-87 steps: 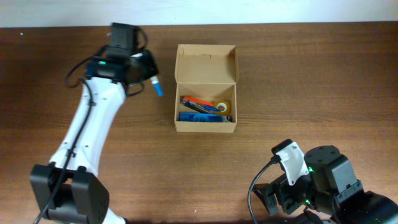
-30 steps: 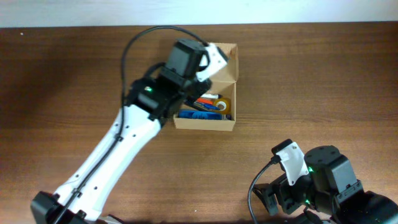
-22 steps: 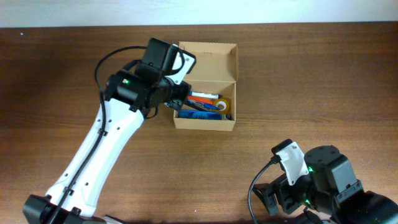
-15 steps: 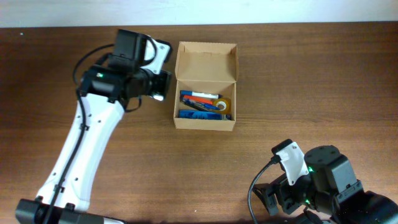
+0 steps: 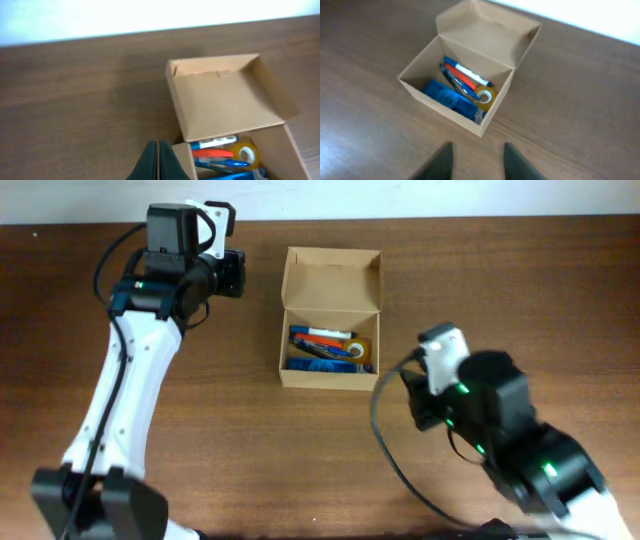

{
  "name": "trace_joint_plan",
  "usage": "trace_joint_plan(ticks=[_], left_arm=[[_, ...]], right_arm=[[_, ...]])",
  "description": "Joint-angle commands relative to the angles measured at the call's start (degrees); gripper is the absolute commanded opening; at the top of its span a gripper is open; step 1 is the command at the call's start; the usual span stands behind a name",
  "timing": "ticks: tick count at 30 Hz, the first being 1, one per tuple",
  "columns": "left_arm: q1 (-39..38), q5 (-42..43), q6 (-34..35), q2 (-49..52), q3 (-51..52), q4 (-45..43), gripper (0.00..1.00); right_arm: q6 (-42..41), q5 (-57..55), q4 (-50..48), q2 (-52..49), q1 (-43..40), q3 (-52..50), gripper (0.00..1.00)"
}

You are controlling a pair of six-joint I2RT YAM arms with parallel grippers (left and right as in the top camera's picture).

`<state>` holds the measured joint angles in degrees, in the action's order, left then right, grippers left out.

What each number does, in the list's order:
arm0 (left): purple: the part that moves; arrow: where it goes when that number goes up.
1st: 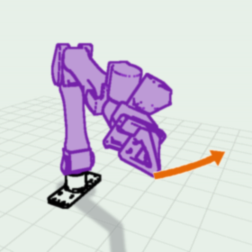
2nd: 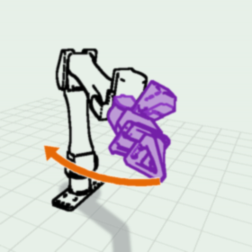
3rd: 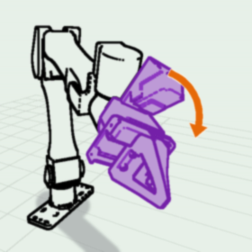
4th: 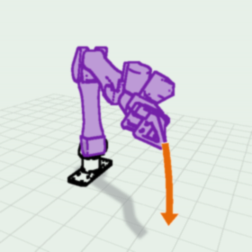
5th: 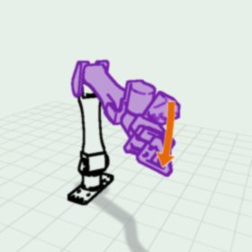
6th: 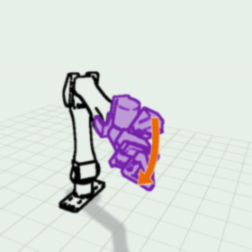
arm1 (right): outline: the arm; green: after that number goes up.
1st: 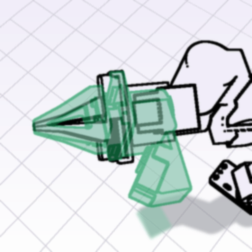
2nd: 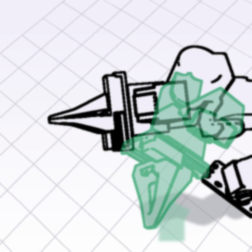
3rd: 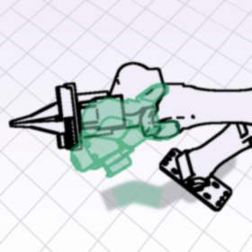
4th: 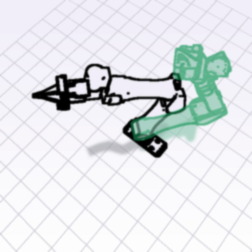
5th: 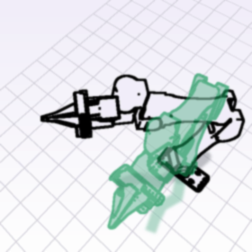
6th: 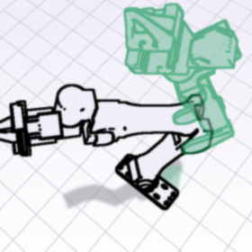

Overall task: Pack container
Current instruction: 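Raise both grippers to the box lid and fold it closed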

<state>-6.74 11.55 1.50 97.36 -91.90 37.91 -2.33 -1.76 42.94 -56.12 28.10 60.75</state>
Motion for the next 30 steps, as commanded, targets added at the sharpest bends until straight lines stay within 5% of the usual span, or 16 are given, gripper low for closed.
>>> trace_joint_plan(ticks=[1, 5, 12, 18, 30], left_arm=[[1.03, 4.17, 2.8, 4.22, -0.42, -1.16, 0.02], [1.29, 5.68, 6.4, 11.54, -0.42, -5.92, 0.02], [1.29, 10.21, 20.24, 23.43, -0.44, -22.97, 0.02], [1.29, 15.52, 27.85, 31.28, -2.23, -26.8, 0.02], [0.26, 23.93, 31.3, 34.1, -4.17, -28.61, 0.02]], right_arm=[[-1.38, -1.95, -2.78, -6.32, -1.68, 0.66, 0.14], [-4.85, 3.82, -11.47, -16.0, -12.04, 0.66, 0.07], [-10.71, 31.1, -33.62, -34.71, -28.83, 0.66, 0.04], [-21.16, 40.94, -49.62, -50.75, -29.62, 1.31, 0.04], [-25.81, 46.42, -51.52, -63.32, -24.35, 11.34, 0.04]])
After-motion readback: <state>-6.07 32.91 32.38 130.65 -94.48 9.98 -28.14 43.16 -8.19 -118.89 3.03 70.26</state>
